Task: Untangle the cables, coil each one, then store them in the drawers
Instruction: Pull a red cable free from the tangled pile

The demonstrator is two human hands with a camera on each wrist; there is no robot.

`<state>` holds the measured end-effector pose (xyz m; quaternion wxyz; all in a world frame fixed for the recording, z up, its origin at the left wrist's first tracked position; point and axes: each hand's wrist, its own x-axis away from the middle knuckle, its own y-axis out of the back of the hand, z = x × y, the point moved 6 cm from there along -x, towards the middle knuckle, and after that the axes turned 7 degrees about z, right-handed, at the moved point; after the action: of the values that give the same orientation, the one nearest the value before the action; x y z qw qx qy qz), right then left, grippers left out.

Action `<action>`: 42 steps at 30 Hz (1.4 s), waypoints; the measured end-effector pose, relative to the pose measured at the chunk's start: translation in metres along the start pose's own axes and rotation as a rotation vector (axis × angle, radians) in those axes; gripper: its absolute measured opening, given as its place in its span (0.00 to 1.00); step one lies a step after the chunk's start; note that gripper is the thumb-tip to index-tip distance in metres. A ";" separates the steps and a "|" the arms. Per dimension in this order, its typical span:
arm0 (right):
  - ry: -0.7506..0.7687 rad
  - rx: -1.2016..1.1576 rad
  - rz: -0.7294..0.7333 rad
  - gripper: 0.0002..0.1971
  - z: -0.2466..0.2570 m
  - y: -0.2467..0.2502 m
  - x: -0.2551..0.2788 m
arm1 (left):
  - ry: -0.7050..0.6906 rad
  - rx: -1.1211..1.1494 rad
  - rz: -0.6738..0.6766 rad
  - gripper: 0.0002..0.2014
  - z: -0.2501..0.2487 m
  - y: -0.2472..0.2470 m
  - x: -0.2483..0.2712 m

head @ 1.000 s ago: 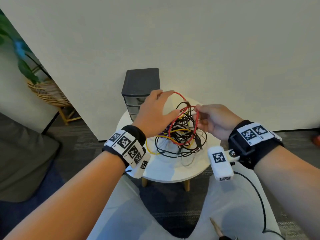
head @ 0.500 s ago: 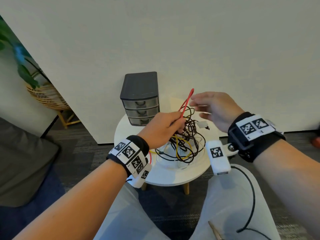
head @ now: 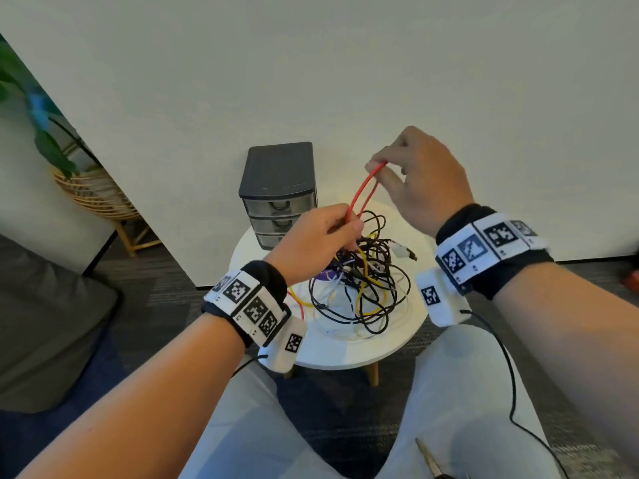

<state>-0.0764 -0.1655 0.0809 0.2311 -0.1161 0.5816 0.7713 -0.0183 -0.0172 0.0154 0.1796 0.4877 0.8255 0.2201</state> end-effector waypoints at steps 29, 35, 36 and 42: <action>-0.144 -0.680 -0.520 0.13 -0.008 0.097 -0.007 | 0.042 -0.104 -0.072 0.12 0.031 -0.001 0.005; -0.449 -0.344 -0.072 0.17 -0.045 0.057 0.008 | -0.032 0.059 -0.253 0.16 0.012 0.014 0.007; -0.495 -0.246 0.045 0.27 -0.048 0.045 0.014 | -0.050 0.086 -0.275 0.16 0.006 0.017 0.006; -0.229 -0.063 0.033 0.56 -0.002 0.024 0.033 | -0.122 0.063 -0.249 0.17 -0.022 0.018 0.001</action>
<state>-0.1170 -0.1649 0.0855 0.2795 -0.0247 0.5288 0.8010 -0.0170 -0.0131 0.0438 0.2402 0.3995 0.8735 0.1401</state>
